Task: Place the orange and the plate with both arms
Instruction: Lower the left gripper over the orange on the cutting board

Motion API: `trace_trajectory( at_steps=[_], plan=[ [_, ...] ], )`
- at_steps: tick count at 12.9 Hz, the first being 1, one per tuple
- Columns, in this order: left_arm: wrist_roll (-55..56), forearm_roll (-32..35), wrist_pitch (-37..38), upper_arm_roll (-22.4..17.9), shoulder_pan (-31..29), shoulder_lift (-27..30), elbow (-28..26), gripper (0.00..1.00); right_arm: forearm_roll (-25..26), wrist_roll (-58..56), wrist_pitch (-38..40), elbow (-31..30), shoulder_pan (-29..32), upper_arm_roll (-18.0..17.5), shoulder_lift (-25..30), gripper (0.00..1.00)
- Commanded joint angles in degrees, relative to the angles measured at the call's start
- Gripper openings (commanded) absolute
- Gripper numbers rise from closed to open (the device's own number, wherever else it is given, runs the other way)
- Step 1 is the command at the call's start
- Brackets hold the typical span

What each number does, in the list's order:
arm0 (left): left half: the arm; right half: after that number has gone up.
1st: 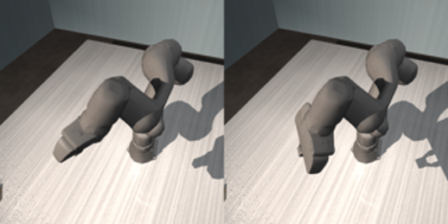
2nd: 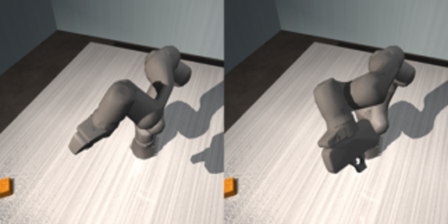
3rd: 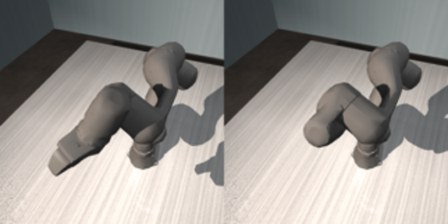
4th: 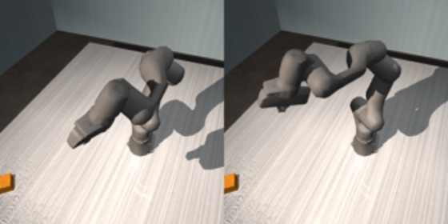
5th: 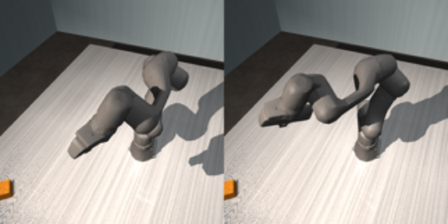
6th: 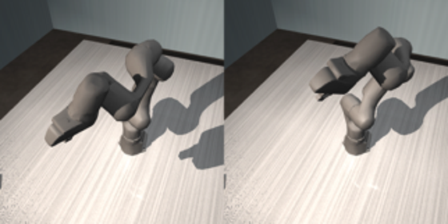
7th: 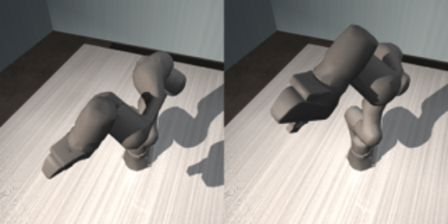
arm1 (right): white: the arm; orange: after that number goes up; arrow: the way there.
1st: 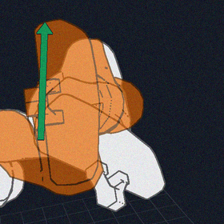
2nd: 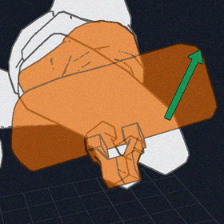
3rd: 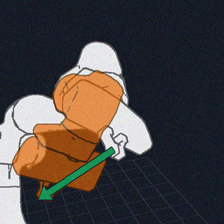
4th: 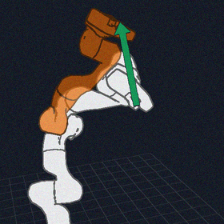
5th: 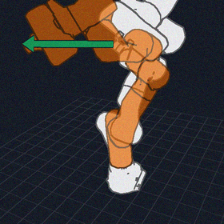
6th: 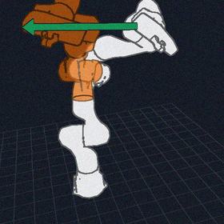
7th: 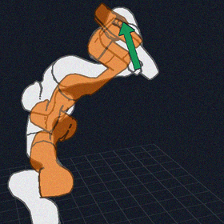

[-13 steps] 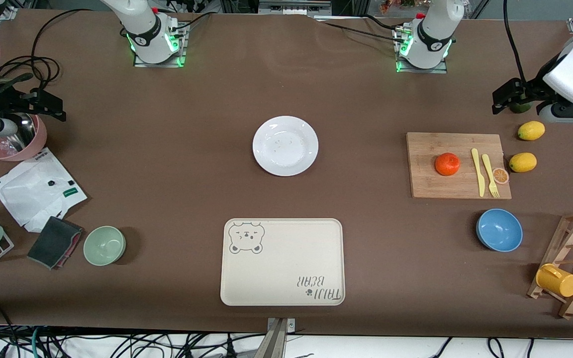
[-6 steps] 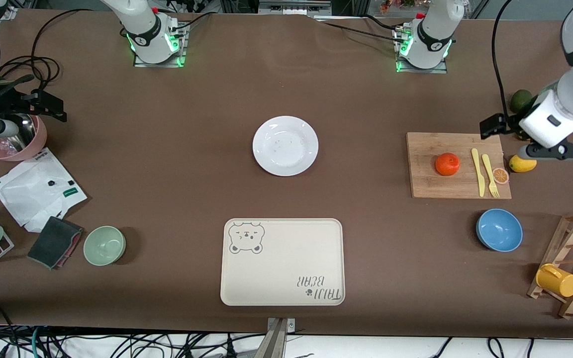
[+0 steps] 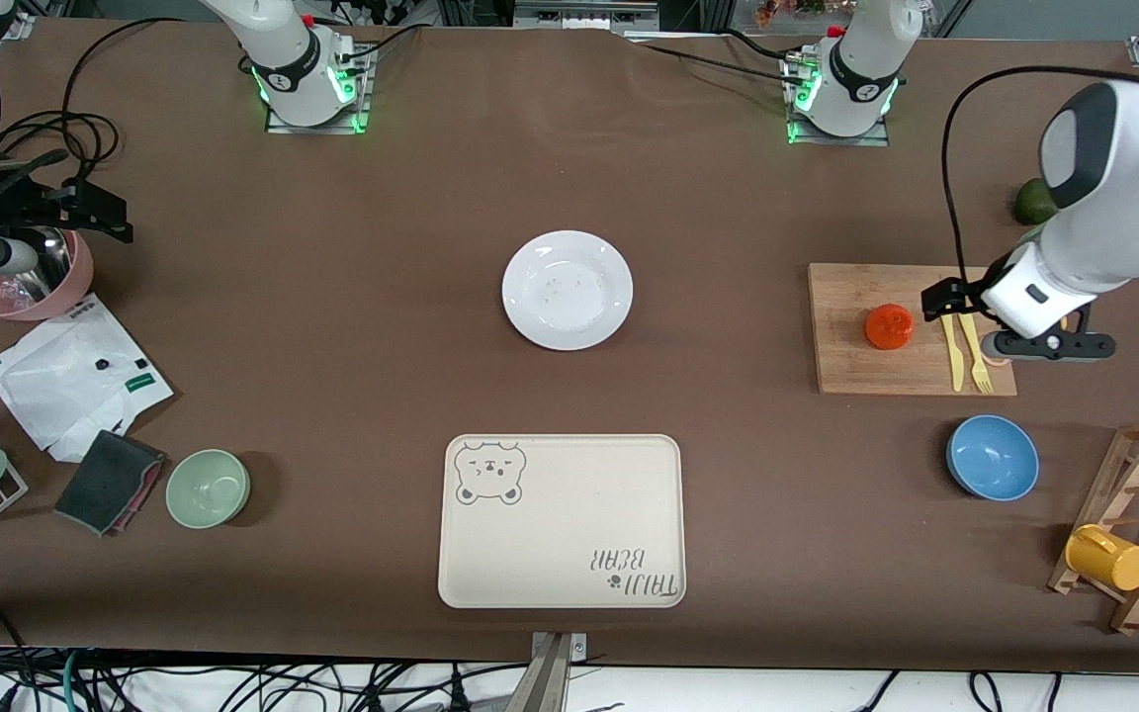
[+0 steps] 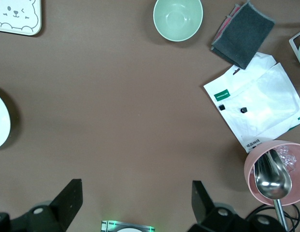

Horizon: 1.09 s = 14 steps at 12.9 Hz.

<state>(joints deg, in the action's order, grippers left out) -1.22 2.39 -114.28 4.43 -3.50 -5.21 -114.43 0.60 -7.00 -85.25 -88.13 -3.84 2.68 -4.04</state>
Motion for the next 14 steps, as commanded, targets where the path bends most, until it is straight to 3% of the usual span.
trace_trajectory(
  at_steps=[1,6,14],
  plan=[
    [-4.2,1.4,-13.9,0.2,-2.5,1.5,-11.4,1.00,-0.1,-0.1,0.3,0.1,0.0,0.1,0.2,1.00],
    [-4.1,0.6,-28.7,0.3,-3.5,-3.0,-20.4,1.00,0.0,-0.1,-0.1,-0.1,-0.1,0.0,0.0,1.00],
    [-6.6,1.6,-30.5,0.6,-2.9,-8.3,-20.8,1.00,0.0,-0.1,-0.1,-0.1,-0.1,-0.1,-0.1,1.00]
  ],
)
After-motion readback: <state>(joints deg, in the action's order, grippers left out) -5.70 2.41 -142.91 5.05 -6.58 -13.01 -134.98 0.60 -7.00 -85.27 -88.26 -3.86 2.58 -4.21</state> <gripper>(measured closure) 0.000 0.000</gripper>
